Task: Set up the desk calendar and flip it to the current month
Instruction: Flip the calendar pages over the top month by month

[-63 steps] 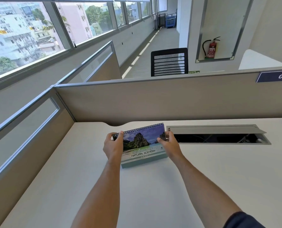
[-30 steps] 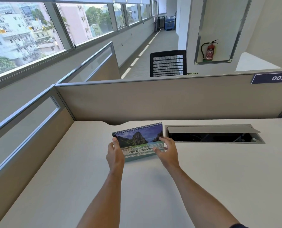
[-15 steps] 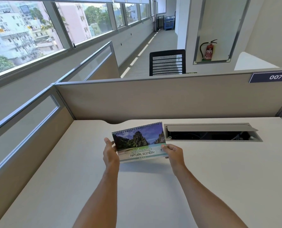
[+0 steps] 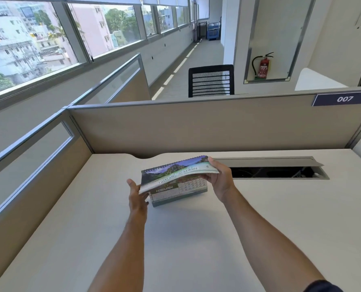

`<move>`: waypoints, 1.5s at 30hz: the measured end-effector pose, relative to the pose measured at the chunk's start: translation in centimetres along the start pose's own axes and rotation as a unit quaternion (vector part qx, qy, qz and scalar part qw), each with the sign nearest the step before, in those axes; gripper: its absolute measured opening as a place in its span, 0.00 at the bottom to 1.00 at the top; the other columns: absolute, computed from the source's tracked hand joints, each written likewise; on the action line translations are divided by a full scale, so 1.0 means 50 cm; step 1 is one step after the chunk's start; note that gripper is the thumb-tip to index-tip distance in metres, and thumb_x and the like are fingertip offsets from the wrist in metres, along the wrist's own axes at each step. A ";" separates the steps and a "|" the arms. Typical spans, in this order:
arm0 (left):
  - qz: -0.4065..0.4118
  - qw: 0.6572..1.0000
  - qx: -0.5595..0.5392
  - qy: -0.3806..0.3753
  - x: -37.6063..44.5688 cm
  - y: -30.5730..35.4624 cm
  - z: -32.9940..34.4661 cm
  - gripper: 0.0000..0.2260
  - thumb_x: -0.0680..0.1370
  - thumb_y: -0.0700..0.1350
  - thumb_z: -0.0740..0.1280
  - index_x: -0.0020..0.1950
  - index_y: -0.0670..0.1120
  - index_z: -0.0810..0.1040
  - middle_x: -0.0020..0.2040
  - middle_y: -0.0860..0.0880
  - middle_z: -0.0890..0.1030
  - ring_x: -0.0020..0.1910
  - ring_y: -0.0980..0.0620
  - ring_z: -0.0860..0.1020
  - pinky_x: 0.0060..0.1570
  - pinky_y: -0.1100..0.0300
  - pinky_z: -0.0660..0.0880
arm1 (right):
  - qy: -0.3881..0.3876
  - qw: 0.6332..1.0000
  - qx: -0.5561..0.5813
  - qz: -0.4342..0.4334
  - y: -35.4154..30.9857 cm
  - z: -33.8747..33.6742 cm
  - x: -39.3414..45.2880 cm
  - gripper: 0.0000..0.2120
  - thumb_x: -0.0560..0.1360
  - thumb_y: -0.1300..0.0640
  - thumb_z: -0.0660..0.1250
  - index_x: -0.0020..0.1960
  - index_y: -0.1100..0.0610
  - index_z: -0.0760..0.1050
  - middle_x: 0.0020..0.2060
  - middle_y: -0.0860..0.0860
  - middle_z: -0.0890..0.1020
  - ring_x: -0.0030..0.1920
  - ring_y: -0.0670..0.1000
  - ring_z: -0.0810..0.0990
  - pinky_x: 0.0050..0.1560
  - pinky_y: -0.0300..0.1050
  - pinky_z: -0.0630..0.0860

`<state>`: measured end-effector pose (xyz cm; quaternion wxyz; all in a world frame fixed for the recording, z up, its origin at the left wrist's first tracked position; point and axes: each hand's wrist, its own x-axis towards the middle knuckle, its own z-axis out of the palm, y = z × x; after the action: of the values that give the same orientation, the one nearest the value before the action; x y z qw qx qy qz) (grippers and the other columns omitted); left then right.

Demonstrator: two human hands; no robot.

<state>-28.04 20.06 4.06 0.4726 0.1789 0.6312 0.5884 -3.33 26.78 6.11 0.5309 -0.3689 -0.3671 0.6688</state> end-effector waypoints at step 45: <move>0.084 0.990 0.115 0.021 0.022 -0.021 0.015 0.25 0.82 0.66 0.47 0.50 0.55 0.80 0.54 0.45 0.83 0.56 0.41 0.79 0.58 0.48 0.71 | 0.114 0.930 -0.350 -0.008 0.090 -0.027 0.046 0.17 0.79 0.67 0.65 0.64 0.53 0.81 0.60 0.54 0.84 0.61 0.55 0.83 0.52 0.45 0.81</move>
<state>-27.64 21.08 2.79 0.3843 0.2726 0.6870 0.5531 -4.49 28.40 1.27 0.4116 -0.6018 -0.5183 0.4469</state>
